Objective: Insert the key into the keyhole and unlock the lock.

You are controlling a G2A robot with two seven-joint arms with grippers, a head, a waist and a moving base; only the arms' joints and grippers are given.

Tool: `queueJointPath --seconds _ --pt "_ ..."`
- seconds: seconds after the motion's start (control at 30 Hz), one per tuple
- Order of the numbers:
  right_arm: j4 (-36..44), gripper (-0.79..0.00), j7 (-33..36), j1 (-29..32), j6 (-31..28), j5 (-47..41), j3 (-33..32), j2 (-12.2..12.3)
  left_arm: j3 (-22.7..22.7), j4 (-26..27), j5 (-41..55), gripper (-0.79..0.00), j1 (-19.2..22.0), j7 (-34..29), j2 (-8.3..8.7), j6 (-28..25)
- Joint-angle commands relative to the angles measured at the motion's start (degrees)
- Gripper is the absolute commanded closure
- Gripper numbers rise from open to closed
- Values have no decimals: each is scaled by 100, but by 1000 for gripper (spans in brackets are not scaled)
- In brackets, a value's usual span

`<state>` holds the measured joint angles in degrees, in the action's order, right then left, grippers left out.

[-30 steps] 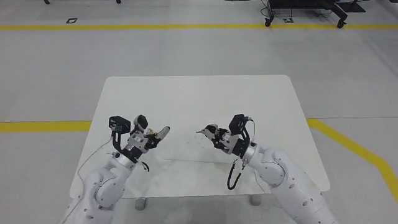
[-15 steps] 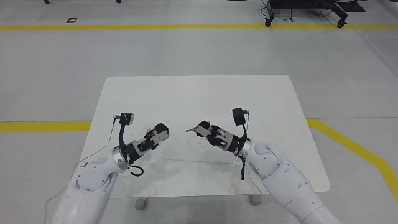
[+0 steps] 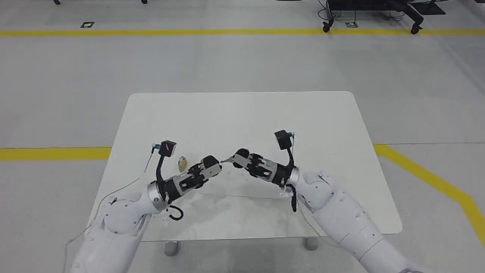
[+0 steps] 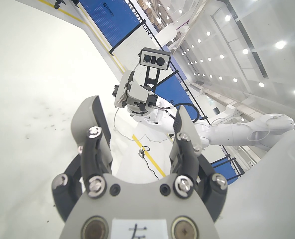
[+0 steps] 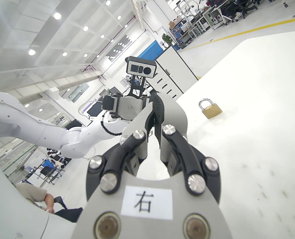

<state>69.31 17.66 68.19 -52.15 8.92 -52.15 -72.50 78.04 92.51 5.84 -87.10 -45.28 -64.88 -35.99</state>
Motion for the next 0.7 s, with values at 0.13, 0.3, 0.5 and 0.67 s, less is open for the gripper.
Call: queueJointPath --seconds 0.13,0.3,0.5,0.67 --pt "-147 0 300 -128 -252 -430 210 -51 -41 10 -119 -354 0 33 22 20" --pt "-272 0 465 -217 -343 -637 291 -72 -71 17 -169 -323 8 85 37 53" --pt "-350 0 469 -243 -333 -660 299 -85 -102 25 -222 -102 6 141 56 63" --pt "-362 0 484 -246 -370 -696 301 -90 -131 37 -269 0 9 170 72 62"
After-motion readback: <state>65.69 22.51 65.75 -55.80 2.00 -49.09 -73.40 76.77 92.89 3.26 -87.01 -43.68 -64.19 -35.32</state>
